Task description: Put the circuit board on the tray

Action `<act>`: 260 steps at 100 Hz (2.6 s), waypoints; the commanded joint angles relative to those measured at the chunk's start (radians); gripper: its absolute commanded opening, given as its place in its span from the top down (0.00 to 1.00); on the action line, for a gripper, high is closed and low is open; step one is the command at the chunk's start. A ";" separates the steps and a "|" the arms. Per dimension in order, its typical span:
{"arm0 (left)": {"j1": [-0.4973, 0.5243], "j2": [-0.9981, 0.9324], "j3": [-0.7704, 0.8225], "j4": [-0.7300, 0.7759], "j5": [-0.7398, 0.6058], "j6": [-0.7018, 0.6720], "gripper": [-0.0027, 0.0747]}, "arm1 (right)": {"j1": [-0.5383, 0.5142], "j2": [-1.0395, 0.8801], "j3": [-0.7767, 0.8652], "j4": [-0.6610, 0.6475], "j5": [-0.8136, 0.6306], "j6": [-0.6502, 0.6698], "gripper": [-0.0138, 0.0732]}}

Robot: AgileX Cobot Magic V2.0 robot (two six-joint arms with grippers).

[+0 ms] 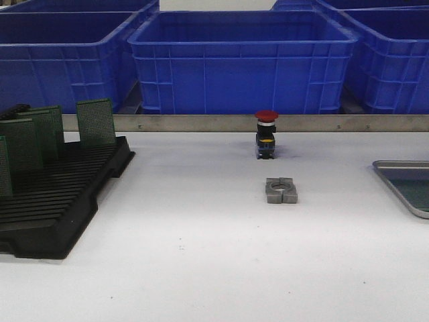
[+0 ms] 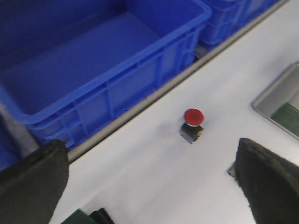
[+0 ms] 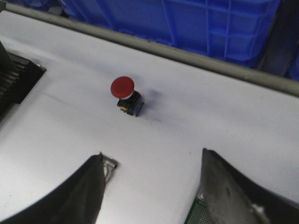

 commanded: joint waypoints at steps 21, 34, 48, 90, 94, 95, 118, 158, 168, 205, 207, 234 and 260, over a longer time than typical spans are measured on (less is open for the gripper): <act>0.007 -0.427 0.423 -0.058 -0.462 0.016 0.11 | 0.002 -0.339 0.204 0.045 -0.276 -0.093 0.30; 0.007 -0.582 0.605 -0.065 -0.578 0.016 0.11 | 0.002 -0.489 0.340 0.045 -0.374 -0.093 0.30; 0.007 -0.740 0.785 -0.090 -0.671 0.016 0.11 | 0.002 -0.651 0.488 0.045 -0.485 -0.103 0.30; 0.007 -1.015 1.026 -0.093 -0.699 0.016 0.11 | 0.002 -1.064 0.816 0.062 -0.625 -0.102 0.30; 0.007 -1.019 1.028 -0.093 -0.699 0.016 0.11 | 0.002 -1.082 0.835 0.062 -0.638 -0.102 0.30; 0.007 -1.019 1.030 -0.093 -0.699 0.016 0.11 | 0.002 -1.088 0.842 0.062 -0.640 -0.102 0.30; 0.007 -1.019 1.030 -0.093 -0.699 0.016 0.11 | 0.002 -1.113 0.883 0.062 -0.666 -0.101 0.30; 0.007 -1.019 1.030 -0.093 -0.699 0.016 0.68 | 0.001 -1.113 0.883 0.062 -0.669 -0.101 0.80; 0.007 -1.019 1.030 -0.093 -0.699 0.016 0.91 | 0.001 -1.113 0.883 0.062 -0.669 -0.101 0.92; 0.007 -1.019 1.030 -0.093 -0.699 0.016 0.99 | 0.001 -1.113 0.883 0.062 -0.669 -0.101 0.92; 0.007 -1.019 1.030 -0.093 -0.699 0.016 0.99 | 0.001 -1.113 0.883 0.062 -0.669 -0.101 0.92; 0.007 -1.019 1.030 -0.093 -0.699 0.016 0.99 | 0.001 -1.113 0.883 0.062 -0.669 -0.101 0.92; 0.007 -1.019 1.030 -0.093 -0.699 0.016 0.99 | 0.001 -1.113 0.883 0.062 -0.669 -0.101 0.92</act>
